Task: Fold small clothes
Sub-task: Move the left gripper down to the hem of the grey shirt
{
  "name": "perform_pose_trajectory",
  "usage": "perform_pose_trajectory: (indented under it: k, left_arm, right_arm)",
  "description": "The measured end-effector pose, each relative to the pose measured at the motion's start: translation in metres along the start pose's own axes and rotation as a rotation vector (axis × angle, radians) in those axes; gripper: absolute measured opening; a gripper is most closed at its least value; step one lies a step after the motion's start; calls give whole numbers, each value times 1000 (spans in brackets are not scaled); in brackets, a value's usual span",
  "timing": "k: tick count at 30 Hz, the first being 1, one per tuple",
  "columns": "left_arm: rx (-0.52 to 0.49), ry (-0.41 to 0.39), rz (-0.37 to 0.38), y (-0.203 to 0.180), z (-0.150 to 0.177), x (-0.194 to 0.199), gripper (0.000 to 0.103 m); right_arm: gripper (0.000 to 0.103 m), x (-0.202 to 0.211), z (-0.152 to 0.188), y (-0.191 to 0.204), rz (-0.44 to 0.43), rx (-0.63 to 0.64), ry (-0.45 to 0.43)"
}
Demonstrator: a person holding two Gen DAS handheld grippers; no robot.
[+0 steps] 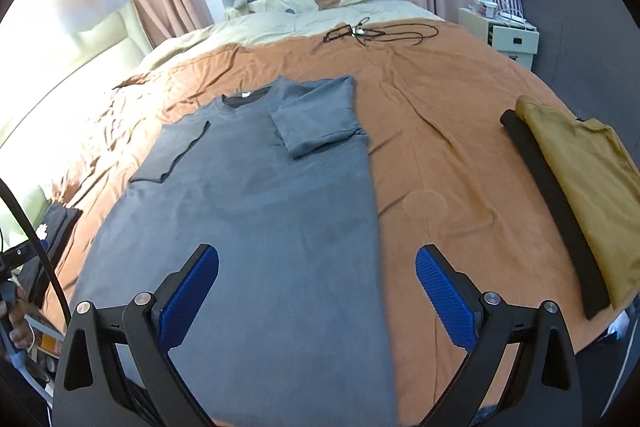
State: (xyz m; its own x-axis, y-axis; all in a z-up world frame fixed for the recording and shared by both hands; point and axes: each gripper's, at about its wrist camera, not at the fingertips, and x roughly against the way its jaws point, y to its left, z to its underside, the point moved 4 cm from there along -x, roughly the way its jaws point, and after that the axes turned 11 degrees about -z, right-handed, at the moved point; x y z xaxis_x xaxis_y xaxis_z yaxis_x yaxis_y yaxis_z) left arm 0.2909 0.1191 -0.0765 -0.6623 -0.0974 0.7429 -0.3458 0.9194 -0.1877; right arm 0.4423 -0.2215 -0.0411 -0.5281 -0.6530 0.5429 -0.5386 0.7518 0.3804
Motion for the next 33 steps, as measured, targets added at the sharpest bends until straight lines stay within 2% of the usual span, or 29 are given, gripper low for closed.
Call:
perform_pose_trajectory:
  k: [10,23,29,33]
  left_arm:
    - [27,-33,0,37,55,40,102]
    - [184,-49,-17,115,112,65,101]
    - [297,-41,0,145,130,59,92]
    - [327,-29,-1,151,138,50,86]
  right_arm:
    - [99,62,55,9,-81,20,-85]
    - [99,105,121,-13,-92,-59,-164]
    - [99,104,144,-18,-109,-65,-141]
    - [99,105,156,-14,-100,-49,-139]
